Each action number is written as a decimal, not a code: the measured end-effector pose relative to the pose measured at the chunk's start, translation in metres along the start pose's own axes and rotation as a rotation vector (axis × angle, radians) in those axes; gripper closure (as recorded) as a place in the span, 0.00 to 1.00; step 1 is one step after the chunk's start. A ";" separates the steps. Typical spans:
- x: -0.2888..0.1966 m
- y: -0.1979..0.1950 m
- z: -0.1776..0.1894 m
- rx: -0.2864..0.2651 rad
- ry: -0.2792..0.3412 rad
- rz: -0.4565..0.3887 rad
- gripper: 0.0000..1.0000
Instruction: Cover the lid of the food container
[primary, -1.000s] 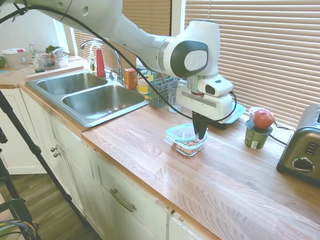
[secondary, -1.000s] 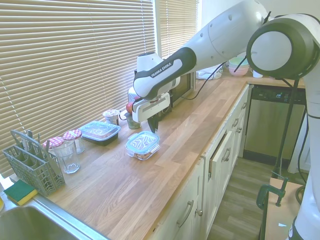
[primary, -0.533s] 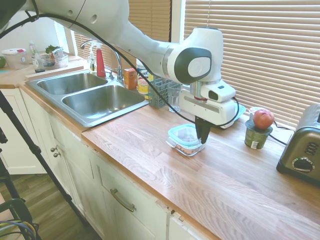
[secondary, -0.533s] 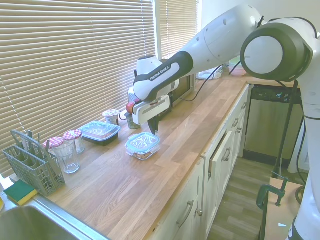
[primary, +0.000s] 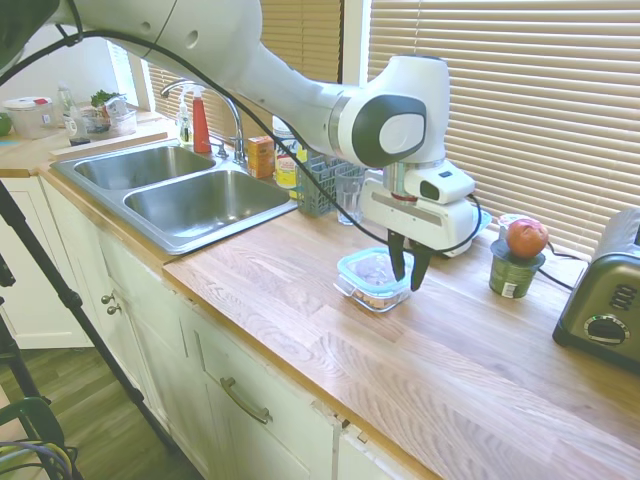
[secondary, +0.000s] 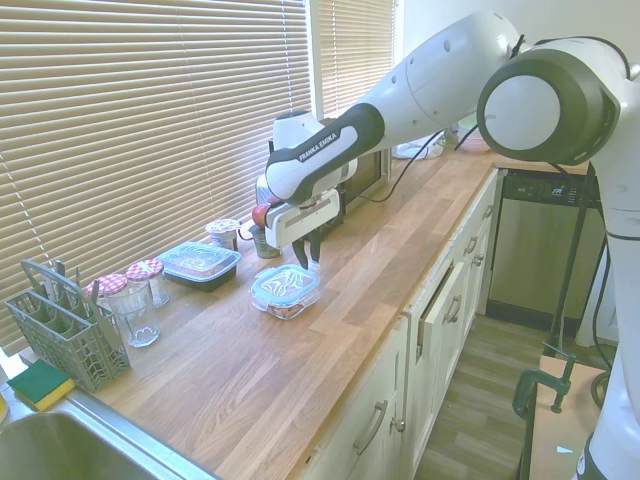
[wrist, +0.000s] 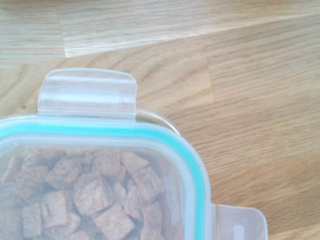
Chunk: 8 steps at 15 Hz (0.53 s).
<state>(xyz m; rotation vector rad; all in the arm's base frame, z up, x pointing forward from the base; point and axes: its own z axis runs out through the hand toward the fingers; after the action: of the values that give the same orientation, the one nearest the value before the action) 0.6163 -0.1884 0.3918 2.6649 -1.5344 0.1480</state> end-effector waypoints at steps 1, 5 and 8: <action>0.000 0.000 -0.003 0.005 0.004 -0.001 0.00; -0.006 0.000 -0.035 0.041 0.029 -0.008 0.00; -0.032 0.007 -0.063 0.058 0.031 -0.041 0.00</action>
<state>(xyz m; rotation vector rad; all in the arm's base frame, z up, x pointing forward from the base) 0.5912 -0.1577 0.4508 2.7226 -1.4872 0.2344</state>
